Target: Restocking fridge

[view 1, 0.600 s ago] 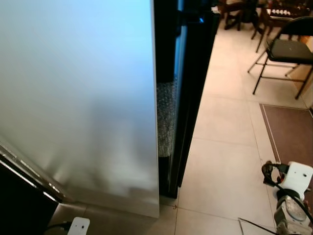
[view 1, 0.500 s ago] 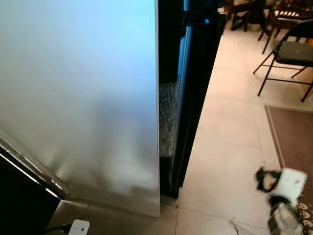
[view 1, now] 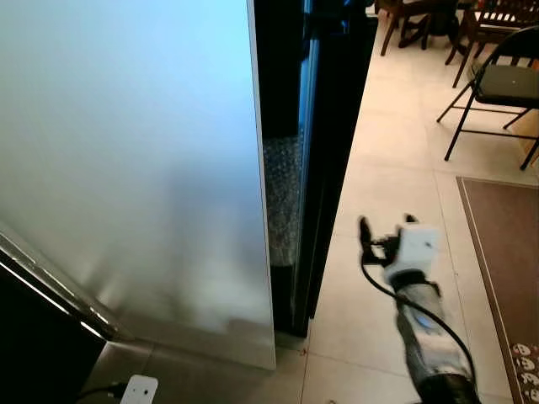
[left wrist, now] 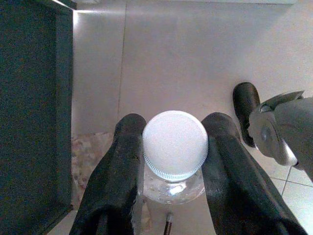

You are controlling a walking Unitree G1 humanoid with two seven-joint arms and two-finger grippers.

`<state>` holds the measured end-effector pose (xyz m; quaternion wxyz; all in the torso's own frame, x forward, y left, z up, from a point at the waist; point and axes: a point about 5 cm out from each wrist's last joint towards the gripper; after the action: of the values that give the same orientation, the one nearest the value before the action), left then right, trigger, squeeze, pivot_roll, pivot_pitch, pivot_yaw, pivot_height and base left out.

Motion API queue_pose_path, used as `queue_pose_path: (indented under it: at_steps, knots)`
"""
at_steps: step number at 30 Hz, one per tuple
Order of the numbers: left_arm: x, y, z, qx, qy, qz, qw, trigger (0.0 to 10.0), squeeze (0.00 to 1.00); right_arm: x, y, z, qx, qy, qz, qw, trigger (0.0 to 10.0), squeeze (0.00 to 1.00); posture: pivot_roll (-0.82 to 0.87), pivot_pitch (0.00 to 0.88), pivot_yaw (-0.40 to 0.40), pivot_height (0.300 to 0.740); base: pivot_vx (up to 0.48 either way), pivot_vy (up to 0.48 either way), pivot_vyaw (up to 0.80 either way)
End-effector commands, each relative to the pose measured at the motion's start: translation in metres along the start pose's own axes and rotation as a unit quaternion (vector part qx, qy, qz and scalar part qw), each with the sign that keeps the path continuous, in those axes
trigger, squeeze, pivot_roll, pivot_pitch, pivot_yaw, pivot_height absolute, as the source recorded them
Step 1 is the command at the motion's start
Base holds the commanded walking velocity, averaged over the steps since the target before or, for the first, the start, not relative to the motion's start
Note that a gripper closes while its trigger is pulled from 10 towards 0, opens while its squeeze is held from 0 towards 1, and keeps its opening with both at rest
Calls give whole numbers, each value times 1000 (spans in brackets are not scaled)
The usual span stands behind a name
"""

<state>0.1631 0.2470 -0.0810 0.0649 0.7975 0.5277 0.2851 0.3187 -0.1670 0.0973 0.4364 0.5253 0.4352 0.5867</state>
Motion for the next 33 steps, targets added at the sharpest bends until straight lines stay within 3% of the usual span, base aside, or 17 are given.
queue_pose_path:
  at_steps: [1, 8, 9, 17, 21, 22, 33]
  knots:
    - [-5, -2, 0, 9, -2, 5, 1000, 10000, 0, 13, -3, 6, 20, 12, 4, 1000, 10000, 0, 71, 28, 33, 740, 0, 0, 0]
    - [-10, 1, 0, 8, -3, 1, 1000, 10000, 0, 28, -4, 18, 44, 7, 19, 999, 10000, 0, 82, 18, 31, 740, 0, 0, 0]
    - [-11, 1, 0, 7, -4, 1, 1000, 10000, 0, 33, -3, 24, 52, 13, 28, 998, 10000, 1000, 85, 19, 34, 740, 0, 0, 0]
    - [-10, 3, 1, 6, -2, -3, 1000, 10000, 0, 61, -4, 35, 88, 75, 35, 993, 10000, 1000, 91, 30, 37, 740, 0, 0, 0]
    - [-10, 4, 1, 5, -2, -4, 1000, 10000, 0, 65, -3, 40, 93, 76, 26, 992, 10000, 976, 91, 33, 36, 740, 0, 0, 0]
    - [-10, 5, 1, 5, -2, -4, 1000, 10000, 0, 65, -3, 41, 95, 78, 22, 992, 10000, 0, 89, 33, 35, 740, 0, 0, 0]
    - [-12, 6, 1, 4, -3, -11, 1000, 10000, 0, 62, 10, 56, 89, 81, 2, 993, 10000, 0, 92, 28, 23, 740, 0, 0, 0]
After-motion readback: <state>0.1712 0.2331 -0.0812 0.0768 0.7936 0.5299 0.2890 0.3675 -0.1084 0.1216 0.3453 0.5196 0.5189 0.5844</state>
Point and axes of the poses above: a point about 5 cm out from each wrist's last joint towards the gripper, its own z axis pointing out of the wrist towards the gripper, its own y axis along the axis of the wrist's last joint, x = y × z, and after that the axes turned 15 degrees about z, right-handed
